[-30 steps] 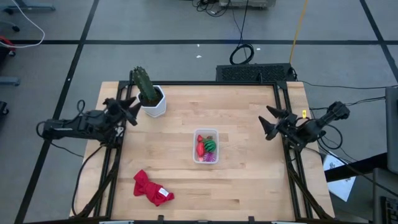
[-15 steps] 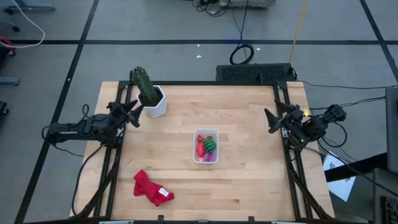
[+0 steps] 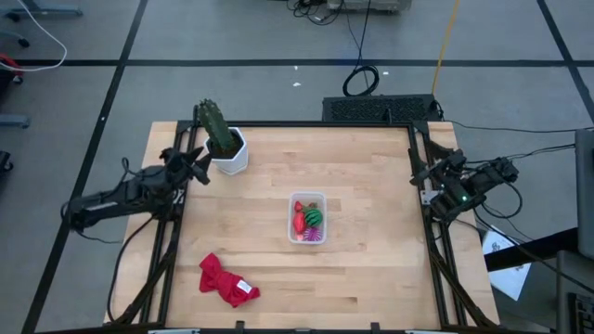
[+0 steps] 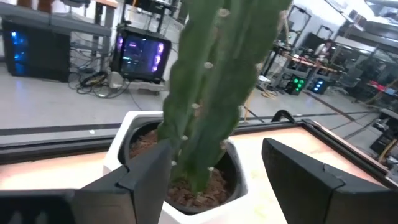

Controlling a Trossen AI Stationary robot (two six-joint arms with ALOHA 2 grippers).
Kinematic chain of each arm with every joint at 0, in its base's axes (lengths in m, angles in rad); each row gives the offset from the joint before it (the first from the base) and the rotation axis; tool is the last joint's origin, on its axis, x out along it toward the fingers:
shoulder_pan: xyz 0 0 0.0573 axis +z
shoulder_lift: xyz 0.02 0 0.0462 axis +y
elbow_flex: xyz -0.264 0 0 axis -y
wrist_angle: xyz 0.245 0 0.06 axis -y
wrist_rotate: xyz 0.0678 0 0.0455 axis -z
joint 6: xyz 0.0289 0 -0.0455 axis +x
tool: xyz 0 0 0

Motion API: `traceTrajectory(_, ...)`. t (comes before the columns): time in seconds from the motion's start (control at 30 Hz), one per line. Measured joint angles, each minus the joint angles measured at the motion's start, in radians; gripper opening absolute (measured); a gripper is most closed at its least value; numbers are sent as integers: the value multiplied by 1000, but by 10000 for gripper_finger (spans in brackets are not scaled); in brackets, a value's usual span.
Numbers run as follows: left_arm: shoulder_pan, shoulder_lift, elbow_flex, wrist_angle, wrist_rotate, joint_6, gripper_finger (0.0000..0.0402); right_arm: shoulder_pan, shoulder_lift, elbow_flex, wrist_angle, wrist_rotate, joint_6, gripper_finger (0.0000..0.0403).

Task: Pick and placing Produce into tupperware
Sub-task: Return to Home Position

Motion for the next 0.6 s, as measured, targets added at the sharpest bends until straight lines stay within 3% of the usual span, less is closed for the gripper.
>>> traceTrajectory(0.17,59,3,0,-7,96,-10,253,0,0,0,-114,-19,85,354)
traceTrajectory(0.37,102,9,0,12,117,-6,253,-20,0,1,-251,-147,222,354)
traceTrajectory(0.6,120,10,0,14,194,-3,253,-114,0,2,-275,-147,233,354)
